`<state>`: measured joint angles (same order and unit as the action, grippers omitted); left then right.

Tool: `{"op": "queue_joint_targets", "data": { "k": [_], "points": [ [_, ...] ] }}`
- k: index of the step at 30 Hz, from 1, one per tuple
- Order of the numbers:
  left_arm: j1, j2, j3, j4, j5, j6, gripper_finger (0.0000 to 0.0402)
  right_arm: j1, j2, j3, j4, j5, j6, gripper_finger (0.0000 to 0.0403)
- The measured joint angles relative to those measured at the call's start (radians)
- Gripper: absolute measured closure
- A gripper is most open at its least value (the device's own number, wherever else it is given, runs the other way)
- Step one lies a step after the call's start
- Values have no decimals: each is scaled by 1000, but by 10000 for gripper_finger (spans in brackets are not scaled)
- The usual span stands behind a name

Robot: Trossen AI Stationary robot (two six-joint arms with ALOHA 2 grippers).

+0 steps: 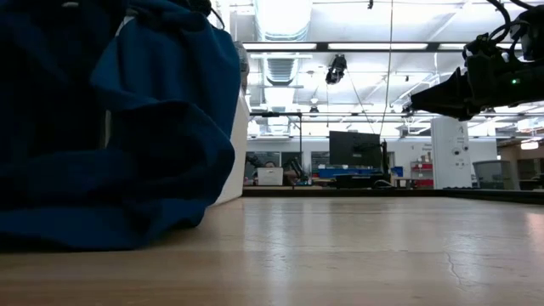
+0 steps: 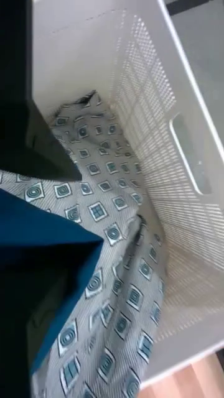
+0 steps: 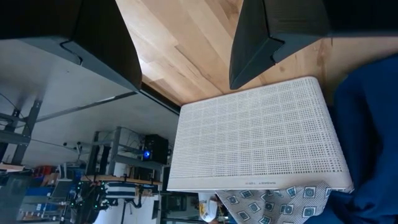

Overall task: Pick & Place Medicine items
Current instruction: Put the blue patient gown into the white laundry bin

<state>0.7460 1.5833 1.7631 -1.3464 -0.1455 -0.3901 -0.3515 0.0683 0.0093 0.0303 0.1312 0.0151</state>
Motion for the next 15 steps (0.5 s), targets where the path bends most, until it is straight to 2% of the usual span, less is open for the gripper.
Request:
{"op": "queue_joint_targets", "data": {
  "k": [8, 15],
  "points": [
    [0, -4, 55, 6, 0, 34, 111, 0, 0, 0, 0, 0, 0, 165],
    [-1, -26, 102, 19, 0, 77, 78, 0, 0, 0, 0, 0, 0, 165]
  ]
}}
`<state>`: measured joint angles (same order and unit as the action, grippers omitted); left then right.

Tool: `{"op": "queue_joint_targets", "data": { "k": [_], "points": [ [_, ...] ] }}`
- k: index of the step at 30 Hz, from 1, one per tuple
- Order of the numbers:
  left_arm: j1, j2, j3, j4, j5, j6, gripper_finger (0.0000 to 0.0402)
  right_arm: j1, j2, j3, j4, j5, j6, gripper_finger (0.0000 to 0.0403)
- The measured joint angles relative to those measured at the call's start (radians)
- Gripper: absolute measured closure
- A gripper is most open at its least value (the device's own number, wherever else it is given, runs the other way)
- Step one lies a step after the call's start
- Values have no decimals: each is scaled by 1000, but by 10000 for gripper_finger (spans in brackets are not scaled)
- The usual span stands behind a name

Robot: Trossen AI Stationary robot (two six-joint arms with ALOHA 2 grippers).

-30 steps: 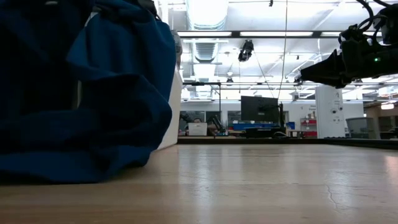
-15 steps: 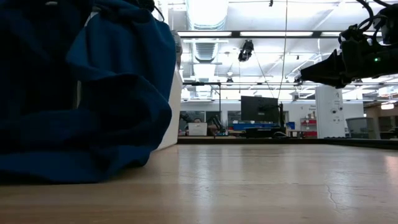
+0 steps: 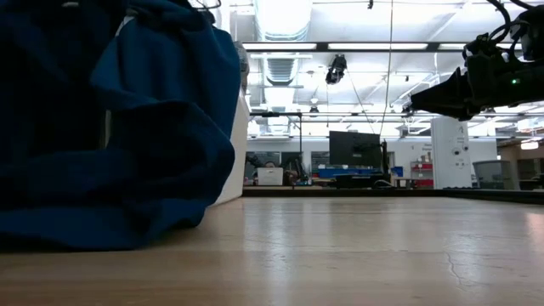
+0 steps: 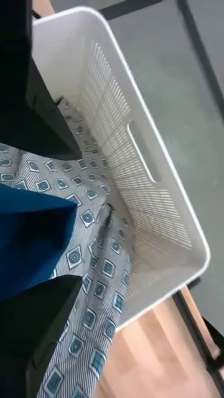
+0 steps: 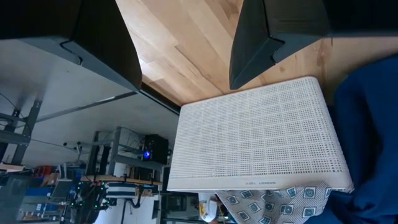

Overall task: Pick & Place Medicine items
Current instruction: Put the blue patient gown into the white laundry bin

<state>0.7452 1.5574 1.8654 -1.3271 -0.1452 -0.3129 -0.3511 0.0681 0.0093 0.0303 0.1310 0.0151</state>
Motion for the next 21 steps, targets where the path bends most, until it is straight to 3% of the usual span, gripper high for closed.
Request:
{"op": "queue_joint_targets", "data": {
  "k": [10, 15, 18, 21],
  "points": [
    [-43, -75, 23, 67, 4, 3, 82, 0, 0, 0, 0, 0, 0, 165],
    [-126, -129, 13, 70, -2, 63, 83, 0, 0, 0, 0, 0, 0, 165],
    [-243, -152, 9, 64, -86, 112, 83, 0, 0, 0, 0, 0, 0, 165],
    [-410, -171, -7, 52, -246, 81, 83, 0, 0, 0, 0, 0, 0, 165]
  ]
}}
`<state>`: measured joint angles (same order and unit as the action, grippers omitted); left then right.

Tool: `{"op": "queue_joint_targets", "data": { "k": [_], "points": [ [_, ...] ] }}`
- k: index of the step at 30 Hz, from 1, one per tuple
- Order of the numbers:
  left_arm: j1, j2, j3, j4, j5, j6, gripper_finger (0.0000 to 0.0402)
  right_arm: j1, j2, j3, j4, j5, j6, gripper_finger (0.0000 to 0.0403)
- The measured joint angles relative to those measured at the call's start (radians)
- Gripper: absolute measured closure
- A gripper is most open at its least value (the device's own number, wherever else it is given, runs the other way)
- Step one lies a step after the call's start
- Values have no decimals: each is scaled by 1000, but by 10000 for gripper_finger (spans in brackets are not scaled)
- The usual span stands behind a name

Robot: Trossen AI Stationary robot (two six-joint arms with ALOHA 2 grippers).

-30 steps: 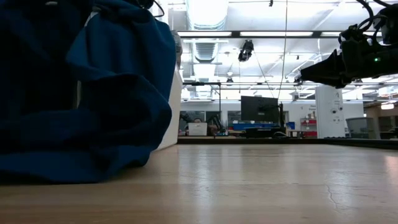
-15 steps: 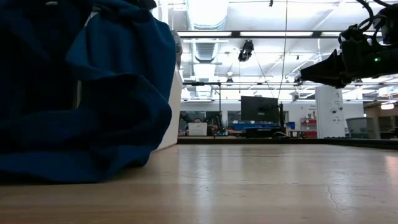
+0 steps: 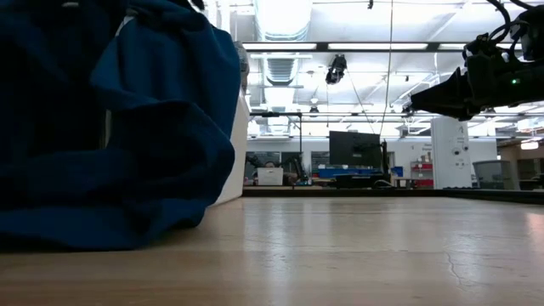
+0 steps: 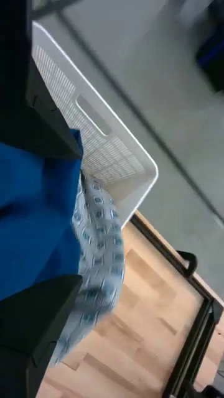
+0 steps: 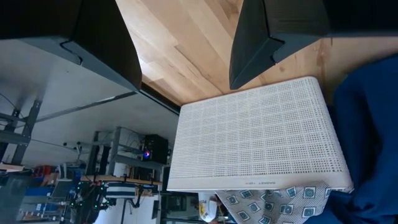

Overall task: Pick & Place Medicine items
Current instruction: Put the blue patient gown into the white laundry bin

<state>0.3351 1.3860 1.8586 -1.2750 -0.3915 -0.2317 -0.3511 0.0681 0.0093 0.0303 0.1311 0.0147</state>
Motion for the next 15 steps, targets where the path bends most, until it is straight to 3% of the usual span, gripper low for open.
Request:
{"op": "queue_joint_targets", "data": {
  "k": [4, 7, 15],
  "points": [
    [-244, -4, -21, -20, -250, -125, 83, 0, 0, 0, 0, 0, 0, 165],
    [-410, -3, -32, -44, -378, -233, 84, 0, 0, 0, 0, 0, 0, 165],
    [-686, 0, -33, -204, -421, -465, 84, 0, 0, 0, 0, 0, 0, 165]
  ]
}}
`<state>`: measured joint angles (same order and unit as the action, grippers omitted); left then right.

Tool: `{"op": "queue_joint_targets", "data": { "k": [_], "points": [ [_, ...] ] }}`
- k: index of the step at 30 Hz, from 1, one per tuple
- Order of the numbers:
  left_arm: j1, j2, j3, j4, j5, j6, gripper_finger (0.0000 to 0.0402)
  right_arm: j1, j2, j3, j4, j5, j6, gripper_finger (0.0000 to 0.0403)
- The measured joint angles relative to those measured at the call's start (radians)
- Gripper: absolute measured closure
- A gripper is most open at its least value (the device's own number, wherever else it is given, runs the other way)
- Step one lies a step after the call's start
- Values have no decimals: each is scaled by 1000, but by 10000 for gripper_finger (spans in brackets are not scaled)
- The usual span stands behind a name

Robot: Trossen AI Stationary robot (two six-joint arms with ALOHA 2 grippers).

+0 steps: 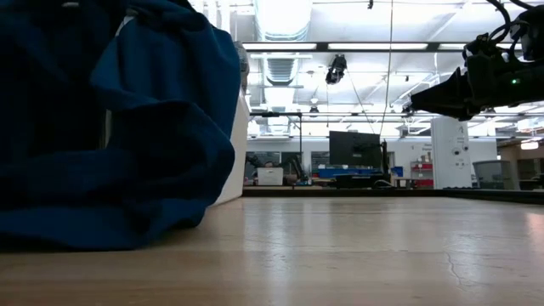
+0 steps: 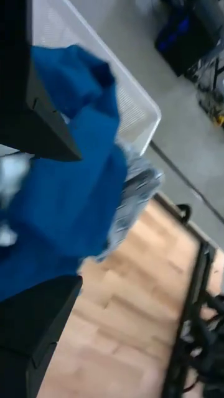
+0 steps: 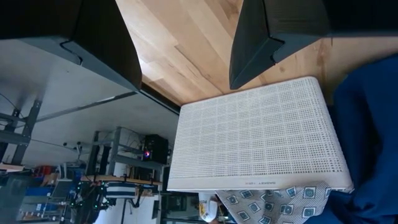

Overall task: Pick & Place Medicine items
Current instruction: Put the blue patient gown into the white laundry bin

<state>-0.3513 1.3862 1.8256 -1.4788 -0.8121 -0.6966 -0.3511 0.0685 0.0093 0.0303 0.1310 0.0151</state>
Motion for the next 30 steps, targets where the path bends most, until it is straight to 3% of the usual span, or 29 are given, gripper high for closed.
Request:
{"op": "queue_joint_targets", "data": {
  "k": [6, 16, 23, 30],
  "points": [
    [-156, 39, -16, -90, 3, -139, 84, 0, 0, 0, 0, 0, 0, 165],
    [-380, 57, -184, -84, -18, -278, 84, 0, 0, 0, 0, 0, 0, 165],
    [-456, 57, -338, 33, 11, -316, 87, 0, 0, 0, 0, 0, 0, 165],
    [-466, 57, -450, 58, 12, -285, 97, 0, 0, 0, 0, 0, 0, 165]
  ]
}}
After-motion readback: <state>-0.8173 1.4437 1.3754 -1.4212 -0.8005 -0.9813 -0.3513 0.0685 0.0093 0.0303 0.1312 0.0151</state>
